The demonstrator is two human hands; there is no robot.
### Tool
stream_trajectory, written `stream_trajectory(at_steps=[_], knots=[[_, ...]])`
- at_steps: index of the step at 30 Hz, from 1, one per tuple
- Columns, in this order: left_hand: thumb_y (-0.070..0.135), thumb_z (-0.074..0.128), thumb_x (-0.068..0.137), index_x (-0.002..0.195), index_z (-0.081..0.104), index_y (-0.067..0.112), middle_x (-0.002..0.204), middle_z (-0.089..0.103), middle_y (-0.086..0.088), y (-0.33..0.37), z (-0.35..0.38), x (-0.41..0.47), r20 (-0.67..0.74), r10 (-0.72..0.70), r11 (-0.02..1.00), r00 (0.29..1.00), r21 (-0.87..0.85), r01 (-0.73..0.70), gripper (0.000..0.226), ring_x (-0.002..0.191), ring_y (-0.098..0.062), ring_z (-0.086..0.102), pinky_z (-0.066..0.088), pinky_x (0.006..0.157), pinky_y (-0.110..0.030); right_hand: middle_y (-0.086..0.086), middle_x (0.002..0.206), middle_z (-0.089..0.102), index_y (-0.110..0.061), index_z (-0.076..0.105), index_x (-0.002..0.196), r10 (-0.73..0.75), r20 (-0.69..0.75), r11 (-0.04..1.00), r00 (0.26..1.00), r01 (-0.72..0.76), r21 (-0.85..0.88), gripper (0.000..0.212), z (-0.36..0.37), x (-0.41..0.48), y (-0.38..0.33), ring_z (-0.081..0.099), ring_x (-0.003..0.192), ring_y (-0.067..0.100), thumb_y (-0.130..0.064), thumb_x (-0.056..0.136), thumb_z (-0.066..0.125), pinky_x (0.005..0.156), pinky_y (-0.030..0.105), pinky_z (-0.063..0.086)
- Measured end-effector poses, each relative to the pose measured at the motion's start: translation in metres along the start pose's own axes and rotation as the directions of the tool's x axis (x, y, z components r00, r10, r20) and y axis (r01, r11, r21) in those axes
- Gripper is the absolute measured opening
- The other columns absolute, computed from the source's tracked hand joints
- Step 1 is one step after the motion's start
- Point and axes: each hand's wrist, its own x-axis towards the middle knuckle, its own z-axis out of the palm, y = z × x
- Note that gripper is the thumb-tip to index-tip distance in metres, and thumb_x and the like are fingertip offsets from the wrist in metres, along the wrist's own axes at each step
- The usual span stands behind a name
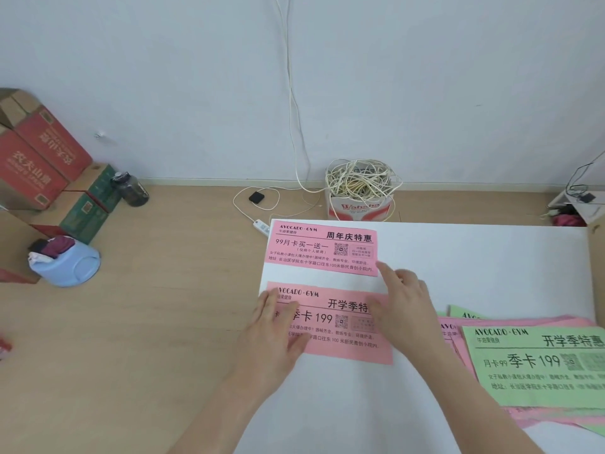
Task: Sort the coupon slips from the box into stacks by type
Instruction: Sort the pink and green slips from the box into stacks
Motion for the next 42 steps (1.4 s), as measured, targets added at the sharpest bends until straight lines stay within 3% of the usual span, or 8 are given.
stream_trajectory(at_steps=[3, 13, 23, 27, 29, 33, 36, 42], knots=[[0.058, 0.038, 0.092, 0.145, 0.027, 0.031, 0.160, 0.003, 0.000, 0.002, 0.001, 0.002, 0.009, -0.001, 1.000, 1.000, 0.016, 0.001, 0.060, 0.146, -0.011, -0.003, 0.033, 0.107, -0.028, 0.012, 0.152, 0.026, -0.038, 0.019, 0.150, -0.053, 0.069, 0.996, 0.996, 0.057, -0.068, 0.067, -0.004, 0.032, -0.009, 0.021, 0.138, 0.033, -0.040, 0.093, 0.053, 0.108, 0.043, 0.032], [0.061, 0.037, 0.091, 0.143, 0.028, 0.033, 0.159, 0.005, 0.003, -0.008, 0.002, 0.006, 0.002, -0.010, 0.999, 1.000, 0.051, 0.010, 0.060, 0.146, -0.009, -0.003, 0.040, 0.102, -0.029, 0.005, 0.135, 0.046, -0.034, 0.049, 0.137, -0.148, 0.033, 0.977, 0.988, 0.151, -0.151, 0.041, 0.008, 0.068, -0.014, 0.034, 0.124, 0.031, -0.033, 0.095, 0.049, 0.106, 0.036, 0.031], [0.060, 0.037, 0.091, 0.142, 0.029, 0.033, 0.159, 0.008, 0.004, -0.010, 0.004, 0.006, -0.010, 0.001, 0.999, 1.000, 0.048, 0.000, 0.059, 0.145, -0.007, -0.002, 0.040, 0.102, -0.029, 0.006, 0.136, 0.045, -0.032, 0.050, 0.137, -0.125, 0.037, 0.983, 0.991, 0.129, -0.132, 0.043, 0.008, 0.066, -0.016, 0.033, 0.126, 0.030, -0.030, 0.094, 0.048, 0.104, 0.037, 0.036], [0.060, 0.039, 0.091, 0.145, 0.029, 0.030, 0.159, 0.008, 0.004, -0.009, 0.001, 0.005, -0.030, -0.003, 1.000, 1.000, 0.024, 0.004, 0.062, 0.146, -0.008, 0.000, 0.037, 0.105, -0.029, 0.010, 0.141, 0.041, -0.029, 0.035, 0.146, -0.118, 0.018, 0.987, 0.993, 0.119, -0.109, 0.053, 0.006, 0.061, -0.018, 0.033, 0.126, 0.032, -0.031, 0.094, 0.047, 0.104, 0.038, 0.034], [0.060, 0.038, 0.090, 0.144, 0.032, 0.030, 0.159, 0.011, 0.002, -0.009, 0.002, 0.003, -0.061, 0.002, 1.000, 0.998, 0.021, 0.000, 0.063, 0.146, -0.012, 0.008, 0.039, 0.104, -0.031, 0.011, 0.145, 0.036, -0.027, 0.029, 0.148, -0.116, -0.003, 0.989, 0.993, 0.115, -0.095, 0.057, -0.001, 0.050, -0.020, 0.032, 0.129, 0.032, -0.035, 0.095, 0.048, 0.105, 0.039, 0.033], [0.059, 0.039, 0.082, 0.119, 0.056, 0.032, 0.141, 0.048, -0.006, -0.008, 0.003, -0.005, -0.101, 0.099, 0.993, 0.990, 0.076, -0.092, 0.049, 0.127, -0.023, 0.049, 0.054, 0.086, -0.037, 0.000, 0.141, 0.040, -0.031, 0.037, 0.143, -0.187, 0.054, 0.981, 0.981, 0.190, -0.037, 0.050, -0.013, -0.002, -0.016, 0.037, 0.126, 0.022, -0.040, 0.095, 0.050, 0.102, 0.031, 0.036], [0.056, 0.039, 0.083, 0.118, 0.057, 0.032, 0.139, 0.050, -0.005, -0.010, 0.006, -0.011, -0.099, 0.095, 0.993, 0.991, 0.083, -0.087, 0.046, 0.123, -0.023, 0.050, 0.053, 0.087, -0.039, -0.005, 0.140, 0.041, -0.033, 0.039, 0.141, -0.214, 0.023, 0.977, 0.977, 0.214, -0.005, 0.049, -0.012, -0.046, 0.000, 0.036, 0.125, 0.017, -0.039, 0.094, 0.052, 0.102, 0.027, 0.035], [0.053, 0.037, 0.087, 0.125, 0.053, 0.024, 0.142, 0.047, -0.007, 0.013, -0.002, -0.015, -0.134, 0.142, 0.989, 0.981, 0.057, -0.136, 0.051, 0.130, -0.023, 0.036, 0.045, 0.097, -0.044, -0.004, 0.148, 0.037, -0.038, 0.043, 0.139, -0.118, -0.093, 0.991, 0.989, 0.112, -0.073, 0.060, -0.040, -0.094, 0.069, 0.021, 0.138, 0.018, -0.041, 0.084, 0.066, 0.104, 0.047, 0.039]])
